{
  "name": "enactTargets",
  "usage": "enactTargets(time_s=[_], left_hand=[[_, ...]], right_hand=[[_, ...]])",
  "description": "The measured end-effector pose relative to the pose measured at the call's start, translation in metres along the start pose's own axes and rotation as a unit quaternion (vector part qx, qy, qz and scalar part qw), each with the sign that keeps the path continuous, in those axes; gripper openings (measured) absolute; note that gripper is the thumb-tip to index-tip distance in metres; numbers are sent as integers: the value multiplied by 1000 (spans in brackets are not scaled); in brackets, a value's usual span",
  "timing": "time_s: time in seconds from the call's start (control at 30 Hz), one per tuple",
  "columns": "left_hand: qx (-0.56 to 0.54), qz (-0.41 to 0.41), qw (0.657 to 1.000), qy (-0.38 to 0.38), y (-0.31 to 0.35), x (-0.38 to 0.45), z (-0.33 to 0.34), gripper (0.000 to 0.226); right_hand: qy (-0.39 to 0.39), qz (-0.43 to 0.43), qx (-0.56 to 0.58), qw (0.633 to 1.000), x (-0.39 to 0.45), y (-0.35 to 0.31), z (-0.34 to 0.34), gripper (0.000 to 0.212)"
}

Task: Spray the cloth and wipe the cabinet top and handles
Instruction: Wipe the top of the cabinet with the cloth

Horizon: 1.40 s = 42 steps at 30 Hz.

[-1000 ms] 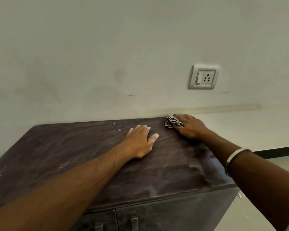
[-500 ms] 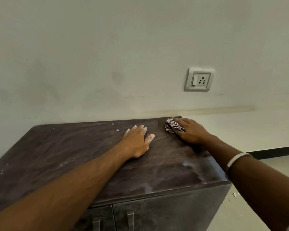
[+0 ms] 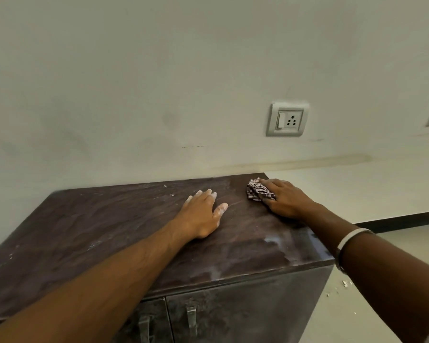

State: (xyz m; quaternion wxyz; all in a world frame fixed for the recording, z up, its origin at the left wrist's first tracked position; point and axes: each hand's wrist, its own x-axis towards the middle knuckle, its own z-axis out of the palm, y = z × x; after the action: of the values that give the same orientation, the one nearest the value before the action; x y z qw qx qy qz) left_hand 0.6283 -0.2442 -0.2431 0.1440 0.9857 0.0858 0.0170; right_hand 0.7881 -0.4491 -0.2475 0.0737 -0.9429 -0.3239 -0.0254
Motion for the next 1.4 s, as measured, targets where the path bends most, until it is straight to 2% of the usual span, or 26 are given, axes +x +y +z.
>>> enactTargets(time_s=[0.07, 0.3, 0.47, 0.53, 0.77, 0.97, 1.03, 1.23, 1.4], left_hand=[[1, -6, 1000, -4, 2, 0, 2, 65], [5, -16, 1000, -6, 8, -4, 8, 65], [12, -25, 1000, 11, 6, -6, 7, 65], [12, -29, 999, 8, 6, -7, 6, 65], [9, -28, 1000, 10, 14, -13, 9, 65], [1, -29, 1000, 8, 20, -23, 11, 65], [3, -30, 1000, 8, 22, -26, 11, 65], [8, -29, 1000, 7, 26, -33, 9, 65], [8, -33, 999, 7, 23, -39, 9, 65]], right_hand=[[-3, -2, -21, 1000, -1, -7, 2, 60], [16, -87, -8, 996, -35, 4, 3, 59], [-12, -4, 1, 1000, -33, 2, -4, 60], [-14, 0, -18, 1000, -33, -6, -3, 61], [24, -107, -5, 994, -74, 1, 1, 59], [-11, -6, 1, 1000, -67, -5, -6, 60], [-9, -2, -8, 1000, -67, -15, -4, 61], [13, -76, 3, 997, -95, -7, 0, 60], [-5, 0, 15, 1000, -91, -6, -7, 61]])
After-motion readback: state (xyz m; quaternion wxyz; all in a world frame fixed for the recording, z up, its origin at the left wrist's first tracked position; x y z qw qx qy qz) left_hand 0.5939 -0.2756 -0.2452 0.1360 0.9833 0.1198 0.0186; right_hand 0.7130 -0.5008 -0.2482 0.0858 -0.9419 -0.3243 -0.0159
